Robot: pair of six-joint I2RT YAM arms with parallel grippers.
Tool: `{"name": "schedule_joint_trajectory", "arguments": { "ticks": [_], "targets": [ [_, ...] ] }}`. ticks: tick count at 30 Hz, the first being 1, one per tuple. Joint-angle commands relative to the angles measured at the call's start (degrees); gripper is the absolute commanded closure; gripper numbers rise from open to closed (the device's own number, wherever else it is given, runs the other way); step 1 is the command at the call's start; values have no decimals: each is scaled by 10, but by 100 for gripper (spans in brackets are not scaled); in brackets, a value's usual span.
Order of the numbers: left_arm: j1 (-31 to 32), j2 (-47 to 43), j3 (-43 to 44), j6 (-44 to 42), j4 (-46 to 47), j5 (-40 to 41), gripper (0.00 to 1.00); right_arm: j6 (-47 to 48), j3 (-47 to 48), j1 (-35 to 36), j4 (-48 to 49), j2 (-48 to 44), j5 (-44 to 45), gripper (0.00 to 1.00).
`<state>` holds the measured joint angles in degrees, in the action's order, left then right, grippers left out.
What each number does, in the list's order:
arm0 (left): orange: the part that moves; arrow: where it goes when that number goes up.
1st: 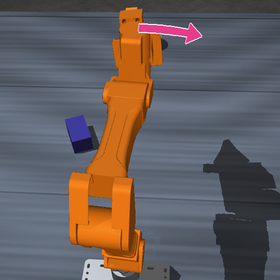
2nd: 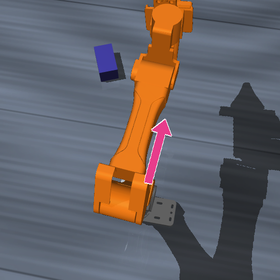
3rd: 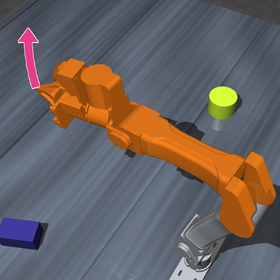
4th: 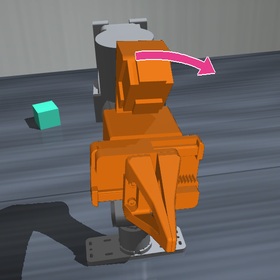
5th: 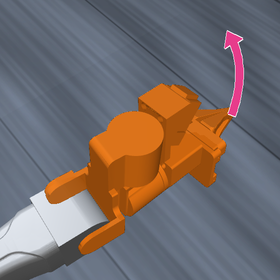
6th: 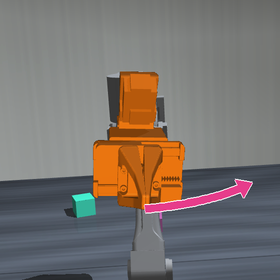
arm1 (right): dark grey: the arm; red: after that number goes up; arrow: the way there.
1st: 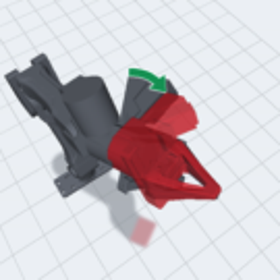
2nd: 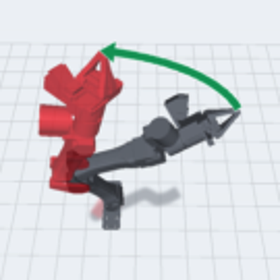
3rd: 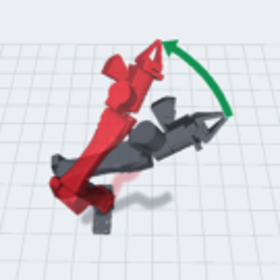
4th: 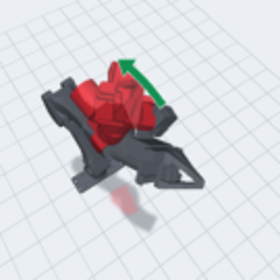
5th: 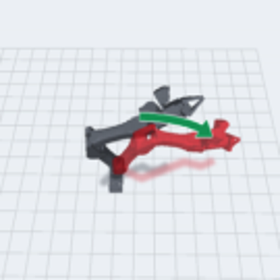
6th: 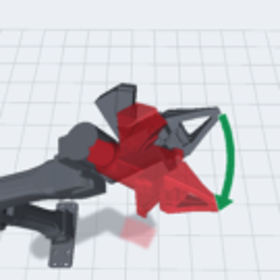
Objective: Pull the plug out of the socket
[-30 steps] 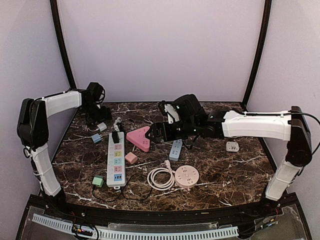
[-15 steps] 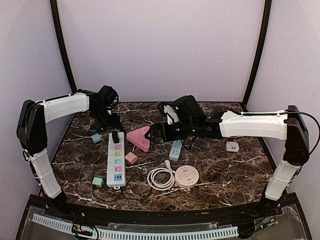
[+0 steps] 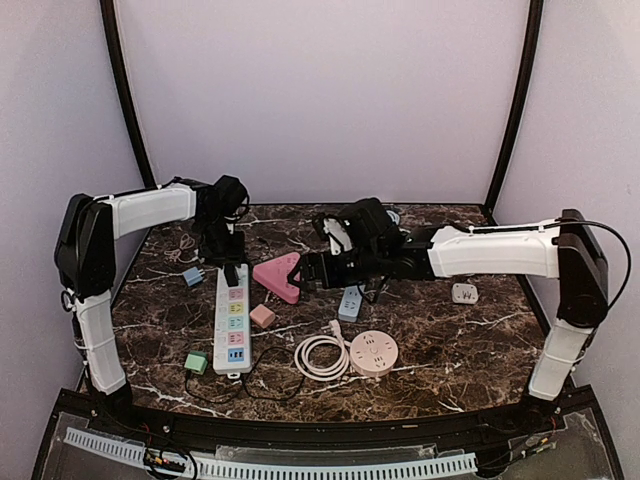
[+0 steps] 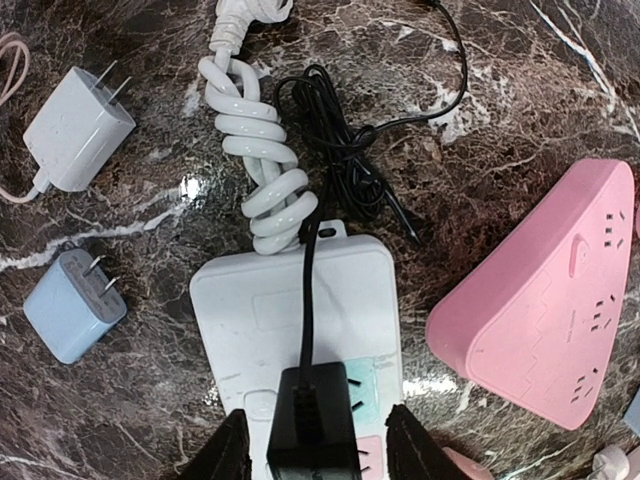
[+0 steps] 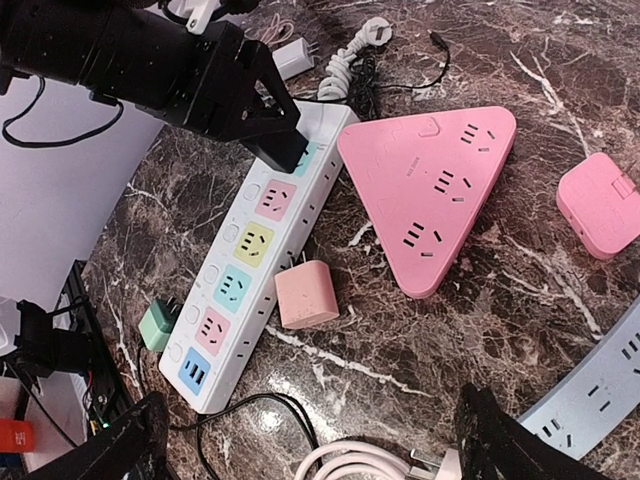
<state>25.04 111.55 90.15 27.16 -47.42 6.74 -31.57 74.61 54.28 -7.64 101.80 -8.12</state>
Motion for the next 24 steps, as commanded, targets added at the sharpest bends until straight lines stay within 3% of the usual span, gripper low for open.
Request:
{"name": "schedule_joint_trajectory", "arguments": {
  "ticks": [1, 8, 13, 20, 24],
  "targets": [
    [4, 14, 26, -14, -33, -7, 60, -4, 21, -4, 27, 22, -16, 4],
    [4, 25, 23, -15, -35, -10, 71, -10, 63, -4, 41, 76, -59, 5],
    [5, 18, 16, -7, -41, -20, 89, -21, 119, -4, 46, 132, -108, 10],
    [21, -18, -25, 22, -43, -31, 97, -68, 207, 3, 69, 224, -183, 29],
    [34, -42, -53, 43, -41, -34, 99, -100, 268, 13, 71, 293, -223, 47]
  ]
}}
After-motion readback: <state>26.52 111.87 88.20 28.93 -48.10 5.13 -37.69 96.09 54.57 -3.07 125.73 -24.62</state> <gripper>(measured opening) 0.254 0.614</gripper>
